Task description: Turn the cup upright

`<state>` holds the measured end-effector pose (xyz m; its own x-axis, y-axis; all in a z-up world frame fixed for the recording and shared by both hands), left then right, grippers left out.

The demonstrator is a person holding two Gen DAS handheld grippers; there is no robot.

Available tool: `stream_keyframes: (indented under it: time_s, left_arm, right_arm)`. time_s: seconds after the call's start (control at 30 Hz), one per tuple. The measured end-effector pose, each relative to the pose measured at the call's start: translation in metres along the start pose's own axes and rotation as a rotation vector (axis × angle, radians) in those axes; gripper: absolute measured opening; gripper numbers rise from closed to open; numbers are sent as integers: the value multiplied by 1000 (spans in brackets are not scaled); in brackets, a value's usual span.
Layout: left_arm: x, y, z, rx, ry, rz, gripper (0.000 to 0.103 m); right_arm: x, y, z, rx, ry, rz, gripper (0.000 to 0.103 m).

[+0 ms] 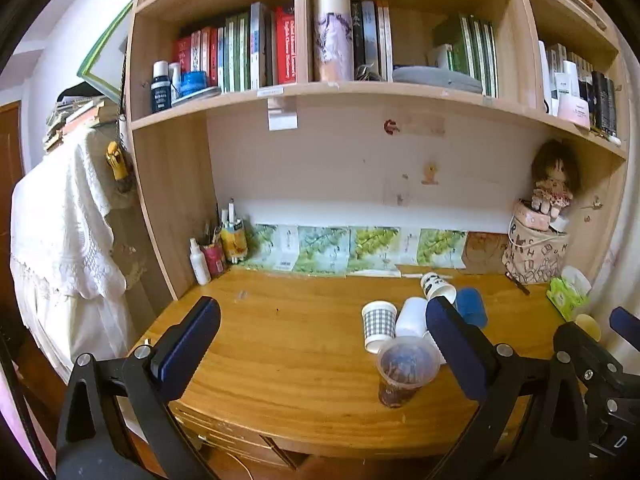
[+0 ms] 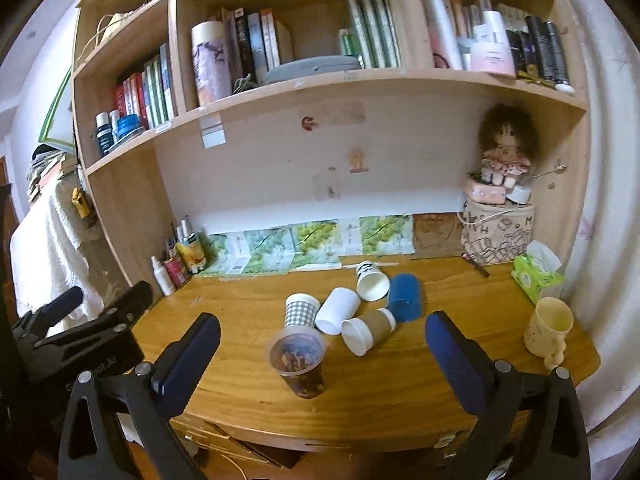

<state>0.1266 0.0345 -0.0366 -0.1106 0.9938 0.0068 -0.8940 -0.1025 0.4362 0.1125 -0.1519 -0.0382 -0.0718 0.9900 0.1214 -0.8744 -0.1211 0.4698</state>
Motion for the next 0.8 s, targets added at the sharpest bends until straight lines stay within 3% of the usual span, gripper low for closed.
stream_keyframes:
  time_s: [0.3,0.8]
  left_arm:
    - [-12,-2,3,-22,-11,-11,103]
    - [-25,-9,10,-48,-15,-34,103]
  right_arm:
    - [-19,5,5,-32,-27,-41,103]
    - [-30,-7,8,-13,-16,-72,103]
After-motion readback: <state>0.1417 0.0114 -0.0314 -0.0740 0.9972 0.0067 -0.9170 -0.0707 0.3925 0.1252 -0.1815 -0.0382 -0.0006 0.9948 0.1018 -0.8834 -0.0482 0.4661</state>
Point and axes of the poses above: each gripper's, at about its wrist camera, not at the fingertips, and y roughly against the way its jaws point, x to its left, z to its top, the point moved 8 cm from there along -y, roughly the way its jaws point, and after that the axes turned 1 degree about z, right-handed, at the moved point
